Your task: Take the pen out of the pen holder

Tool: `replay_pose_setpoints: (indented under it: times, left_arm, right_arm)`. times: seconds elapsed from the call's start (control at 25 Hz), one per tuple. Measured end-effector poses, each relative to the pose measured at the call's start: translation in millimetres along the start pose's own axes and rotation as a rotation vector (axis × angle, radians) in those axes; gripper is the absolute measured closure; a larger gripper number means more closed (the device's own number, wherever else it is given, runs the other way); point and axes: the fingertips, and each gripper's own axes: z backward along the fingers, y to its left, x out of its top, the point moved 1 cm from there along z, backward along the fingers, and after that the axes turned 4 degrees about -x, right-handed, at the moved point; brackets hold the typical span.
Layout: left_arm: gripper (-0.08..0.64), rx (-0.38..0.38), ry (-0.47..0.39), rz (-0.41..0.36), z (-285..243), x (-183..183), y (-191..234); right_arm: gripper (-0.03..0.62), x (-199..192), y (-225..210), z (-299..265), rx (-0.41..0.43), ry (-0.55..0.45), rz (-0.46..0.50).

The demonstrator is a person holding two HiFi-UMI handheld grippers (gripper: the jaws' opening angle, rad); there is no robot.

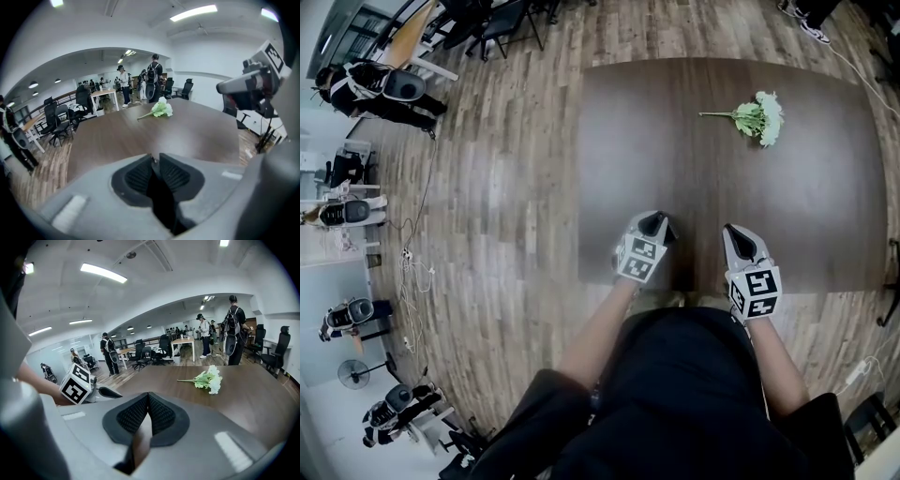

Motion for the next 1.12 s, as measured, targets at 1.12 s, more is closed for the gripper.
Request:
replay_pose_setpoints:
  times: [1.12]
  left_arm:
    - [0.509, 0.019, -0.339, 0.013, 152.6, 69.9, 0.8]
  right_arm:
    - [0.591, 42.9, 67.2, 33.7, -0.083, -0.104, 0.027]
